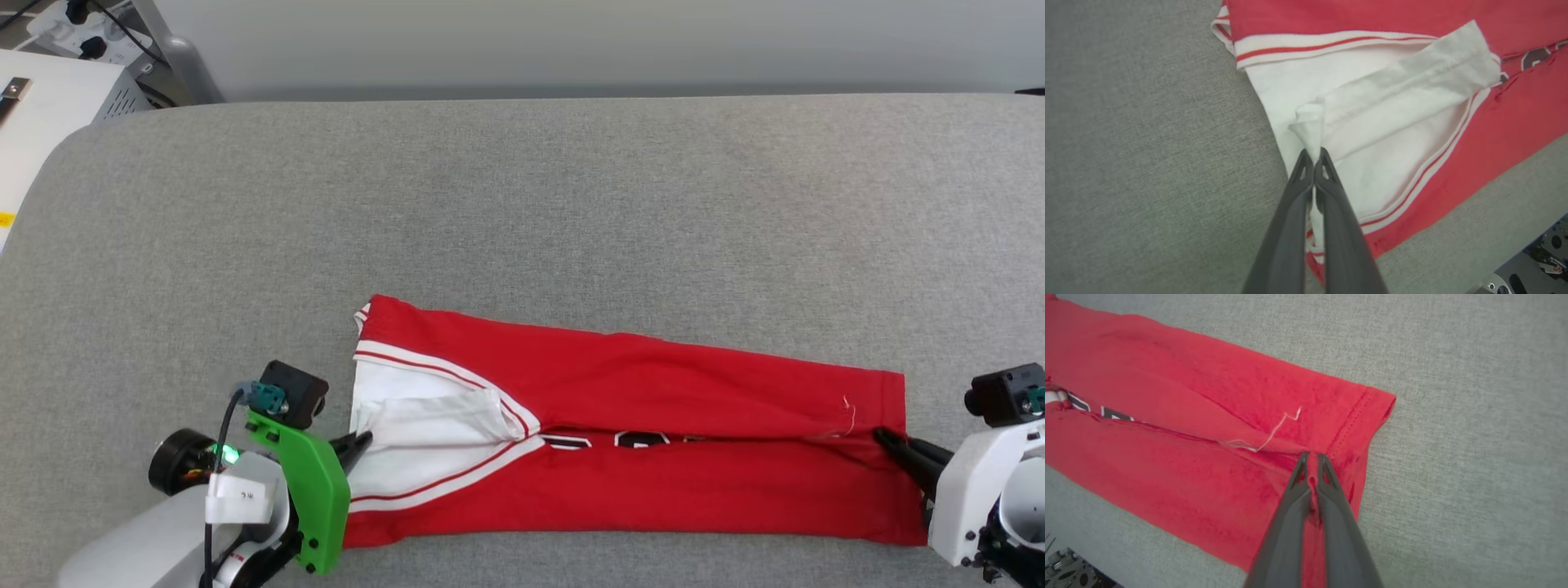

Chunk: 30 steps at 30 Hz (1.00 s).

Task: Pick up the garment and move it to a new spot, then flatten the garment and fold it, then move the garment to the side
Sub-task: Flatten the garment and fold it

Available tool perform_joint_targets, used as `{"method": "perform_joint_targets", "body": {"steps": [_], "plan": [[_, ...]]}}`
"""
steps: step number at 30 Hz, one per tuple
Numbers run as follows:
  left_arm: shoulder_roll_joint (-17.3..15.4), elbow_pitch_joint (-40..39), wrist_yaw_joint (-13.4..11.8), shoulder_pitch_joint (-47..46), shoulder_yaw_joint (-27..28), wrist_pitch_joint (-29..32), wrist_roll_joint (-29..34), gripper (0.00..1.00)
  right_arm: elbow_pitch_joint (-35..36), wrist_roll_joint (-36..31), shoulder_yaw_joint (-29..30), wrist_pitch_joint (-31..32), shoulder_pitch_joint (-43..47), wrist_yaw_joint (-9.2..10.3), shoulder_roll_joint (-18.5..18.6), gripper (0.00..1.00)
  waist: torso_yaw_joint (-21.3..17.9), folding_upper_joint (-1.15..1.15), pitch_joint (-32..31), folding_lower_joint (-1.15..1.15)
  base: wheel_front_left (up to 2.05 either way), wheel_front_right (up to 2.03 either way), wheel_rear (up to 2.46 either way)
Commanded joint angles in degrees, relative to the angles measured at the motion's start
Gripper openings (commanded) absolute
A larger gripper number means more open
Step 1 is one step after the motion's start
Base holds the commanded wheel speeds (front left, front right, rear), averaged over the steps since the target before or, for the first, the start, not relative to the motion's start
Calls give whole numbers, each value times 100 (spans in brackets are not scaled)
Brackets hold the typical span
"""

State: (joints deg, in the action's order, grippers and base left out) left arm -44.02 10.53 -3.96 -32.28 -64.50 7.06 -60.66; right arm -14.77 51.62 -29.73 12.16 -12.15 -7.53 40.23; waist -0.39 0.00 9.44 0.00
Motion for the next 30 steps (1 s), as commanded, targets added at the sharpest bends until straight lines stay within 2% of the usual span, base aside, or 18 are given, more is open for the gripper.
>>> {"method": "perform_joint_targets", "body": {"steps": [1, 7, 8, 9, 10, 15, 21, 25, 30], "plan": [[-26, -13, -61, 143, -18, -23, -63, 0, -7, -17, 75, -34, 129, 4, -47, 0, 24, 0, 43, 0, 0, 0, 0], [96, 203, -80, 347, -20, -201, -159, 0, -155, -42, 166, 48, 352, 4, -272, 0, 22, 0, 154, 0, 0, 0, 0], [134, 268, -95, 357, -26, -240, -141, 4, -201, -71, 174, 39, 342, 4, -304, 0, 20, 0, 156, 0, 0, 0, 0], [165, 320, -136, 358, -9, -318, -110, 54, -236, -83, 190, 29, 333, 4, -331, 21, 20, 0, 150, 0, 0, 0, 0], [205, 377, -200, 366, 33, -463, -71, 100, -260, -93, 216, 12, 312, 4, -363, 100, 15, 0, 123, 0, 0, 0, 0], [200, 387, -548, 529, 255, -1197, 89, 100, -46, -17, 369, -36, 298, 4, -303, 100, -23, 0, -97, 0, 0, 0, 0], [157, 113, -1238, 779, 659, -2000, 269, 100, 577, 524, 886, -37, 424, 4, -115, 100, 10, 0, -269, 0, 0, 0, 0], [223, -160, -1765, 960, 1102, -2184, 551, 100, 778, 765, 1323, 137, 532, 4, 88, 100, 89, 0, -285, 0, 0, 0, 0], [458, -514, -2170, 1249, 1857, -2203, 1225, 100, 575, 1286, 1736, 754, 703, 4, 198, 100, 211, 0, -221, 0, 0, 0, 0]]}}
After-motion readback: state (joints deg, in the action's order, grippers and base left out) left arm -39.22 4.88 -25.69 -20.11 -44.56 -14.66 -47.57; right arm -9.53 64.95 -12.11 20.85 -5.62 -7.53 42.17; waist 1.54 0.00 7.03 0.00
